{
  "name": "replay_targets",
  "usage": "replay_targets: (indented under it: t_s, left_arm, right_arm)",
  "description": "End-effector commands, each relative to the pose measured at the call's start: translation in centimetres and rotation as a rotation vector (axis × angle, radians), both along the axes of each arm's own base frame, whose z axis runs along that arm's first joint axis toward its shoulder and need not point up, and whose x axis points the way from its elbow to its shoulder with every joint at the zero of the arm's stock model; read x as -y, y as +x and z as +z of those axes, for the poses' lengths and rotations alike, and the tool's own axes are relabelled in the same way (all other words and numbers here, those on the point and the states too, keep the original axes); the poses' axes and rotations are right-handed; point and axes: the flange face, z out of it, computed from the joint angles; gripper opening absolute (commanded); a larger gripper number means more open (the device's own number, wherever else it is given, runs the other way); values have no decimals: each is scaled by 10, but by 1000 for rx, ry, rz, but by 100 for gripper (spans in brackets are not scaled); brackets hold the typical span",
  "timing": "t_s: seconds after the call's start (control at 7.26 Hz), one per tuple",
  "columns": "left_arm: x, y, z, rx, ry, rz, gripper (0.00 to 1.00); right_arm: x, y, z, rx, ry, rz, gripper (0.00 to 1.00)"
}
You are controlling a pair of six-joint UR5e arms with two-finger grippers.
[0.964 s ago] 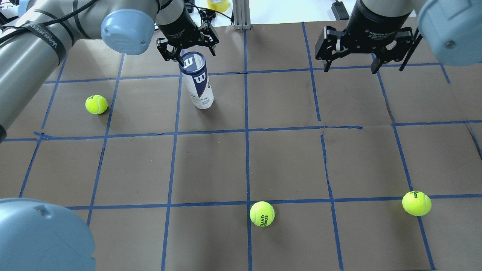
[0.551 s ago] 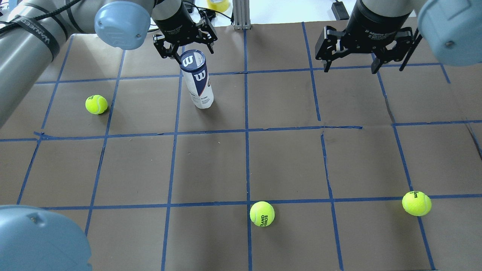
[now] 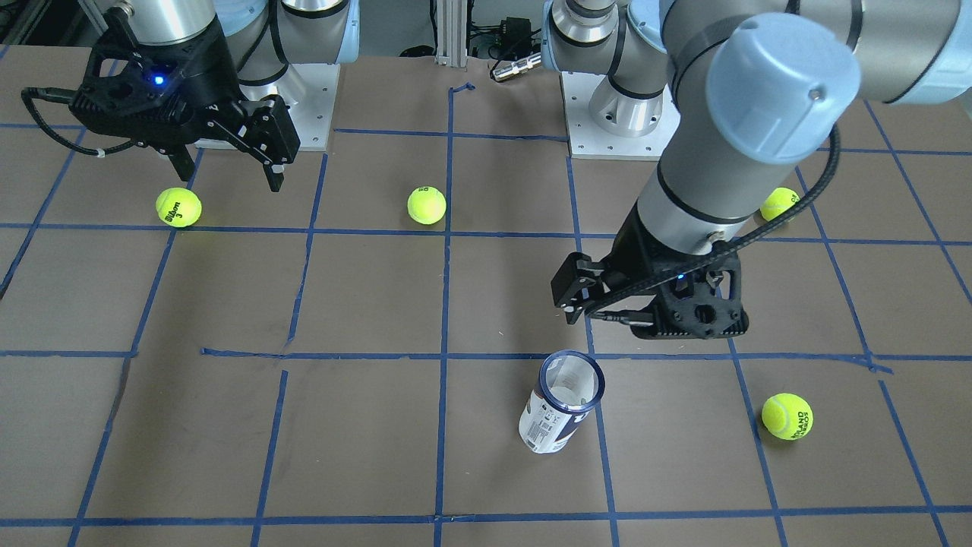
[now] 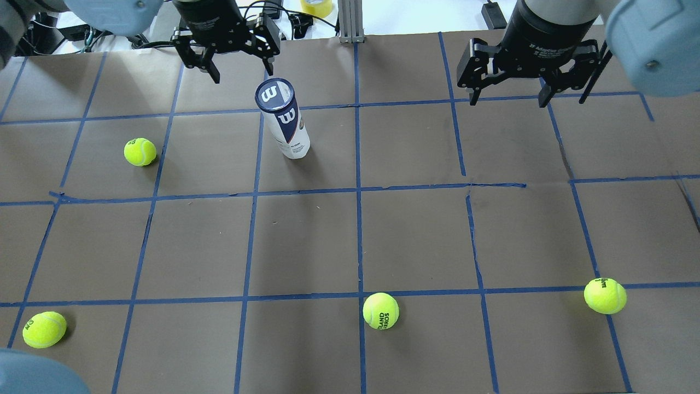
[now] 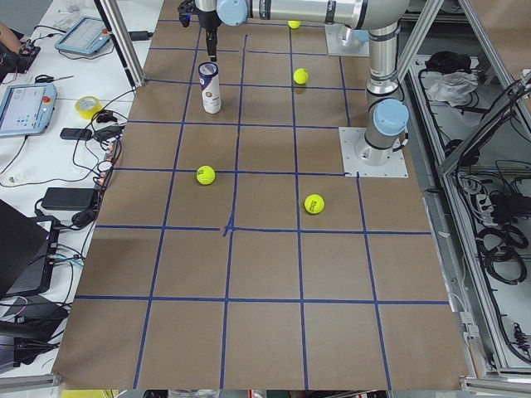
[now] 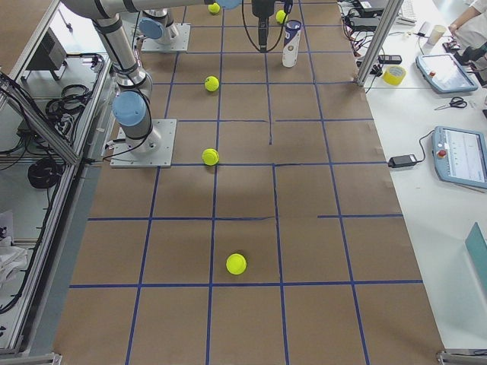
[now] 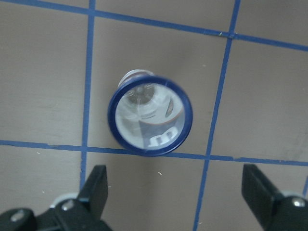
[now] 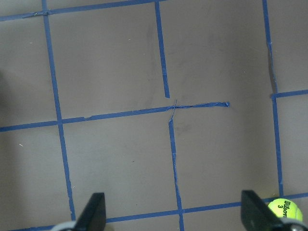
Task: Lift up tennis ball bucket
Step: 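Open the left gripper and raise it away from the tube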
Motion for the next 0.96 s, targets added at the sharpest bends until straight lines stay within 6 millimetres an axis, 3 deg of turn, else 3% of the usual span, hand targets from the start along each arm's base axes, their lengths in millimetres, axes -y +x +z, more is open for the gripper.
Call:
replay_targets:
  t_s: [0.0,0.28,0.55,0.83]
  left_arm:
    - [-33,48,29,20,27,-47,100]
    - [-56,57,14,6,55,-24,100]
    - [-73,60,39,17,-4,-28,100]
    - [-85,83,46,51,-13,5,100]
  right_arm:
    - [0,0,0,0,0,0,100]
    - [0,-1,0,-3,0,-2,100]
    - [0,-1,-1,-4,1,-2,100]
    - [0,-1,0,-4,0,-1,100]
